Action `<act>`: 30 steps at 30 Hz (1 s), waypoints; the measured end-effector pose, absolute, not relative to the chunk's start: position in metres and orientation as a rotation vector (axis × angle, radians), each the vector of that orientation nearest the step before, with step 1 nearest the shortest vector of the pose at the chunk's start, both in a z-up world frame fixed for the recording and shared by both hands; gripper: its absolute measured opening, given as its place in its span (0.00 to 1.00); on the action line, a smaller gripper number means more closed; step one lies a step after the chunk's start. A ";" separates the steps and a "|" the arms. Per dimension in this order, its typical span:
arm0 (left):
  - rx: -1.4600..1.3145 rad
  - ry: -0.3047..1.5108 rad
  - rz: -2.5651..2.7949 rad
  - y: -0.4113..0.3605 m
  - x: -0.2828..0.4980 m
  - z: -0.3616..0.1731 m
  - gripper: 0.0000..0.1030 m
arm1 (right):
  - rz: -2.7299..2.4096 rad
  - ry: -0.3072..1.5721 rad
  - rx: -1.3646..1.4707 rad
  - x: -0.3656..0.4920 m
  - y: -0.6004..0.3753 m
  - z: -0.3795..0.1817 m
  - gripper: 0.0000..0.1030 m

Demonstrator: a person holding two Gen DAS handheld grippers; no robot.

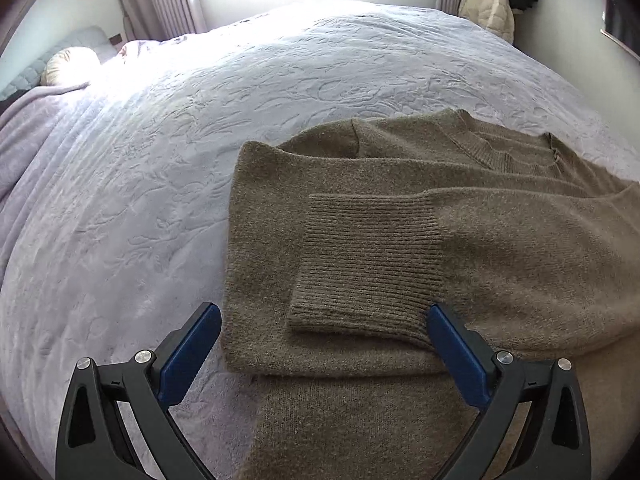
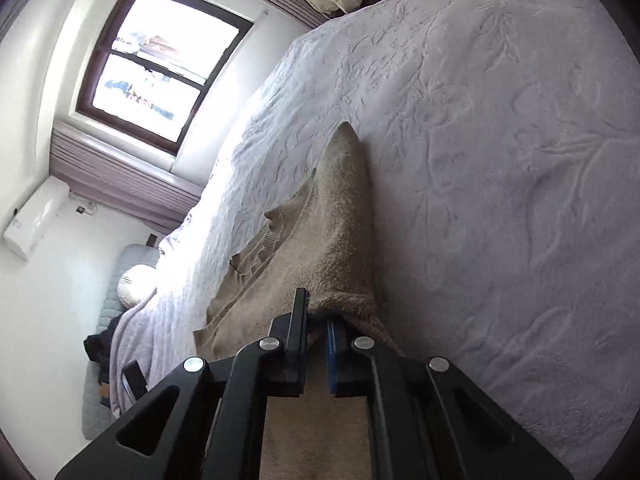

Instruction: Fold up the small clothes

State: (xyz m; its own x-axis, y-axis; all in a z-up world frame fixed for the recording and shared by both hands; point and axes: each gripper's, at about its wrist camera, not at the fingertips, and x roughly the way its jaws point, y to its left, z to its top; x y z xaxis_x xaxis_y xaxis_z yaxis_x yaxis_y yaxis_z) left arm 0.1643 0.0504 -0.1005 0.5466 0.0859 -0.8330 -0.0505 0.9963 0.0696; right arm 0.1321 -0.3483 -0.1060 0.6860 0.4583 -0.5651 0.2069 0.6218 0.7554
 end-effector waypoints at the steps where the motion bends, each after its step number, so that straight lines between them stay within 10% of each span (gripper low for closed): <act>1: 0.040 0.984 0.079 0.051 0.164 -0.102 1.00 | 0.162 0.869 0.951 0.133 -0.353 -0.120 0.07; 6: 0.027 1.008 0.077 0.061 0.155 -0.093 1.00 | 0.220 0.868 1.018 0.116 -0.362 -0.120 0.14; 12: 0.089 1.020 0.067 0.068 0.120 -0.088 1.00 | 0.262 0.871 0.939 0.084 -0.352 -0.101 0.46; 30: 0.062 1.065 -0.021 0.068 -0.020 -0.091 1.00 | 0.295 0.890 0.703 -0.020 -0.280 -0.088 0.55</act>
State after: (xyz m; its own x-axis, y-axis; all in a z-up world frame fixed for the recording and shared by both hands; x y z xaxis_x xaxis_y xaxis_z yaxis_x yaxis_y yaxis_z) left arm -0.0201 0.0676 -0.0913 0.4848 0.0126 -0.8745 0.0478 0.9980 0.0409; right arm -0.0205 -0.2805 -0.0876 0.6085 0.5108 -0.6073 0.0466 0.7410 0.6699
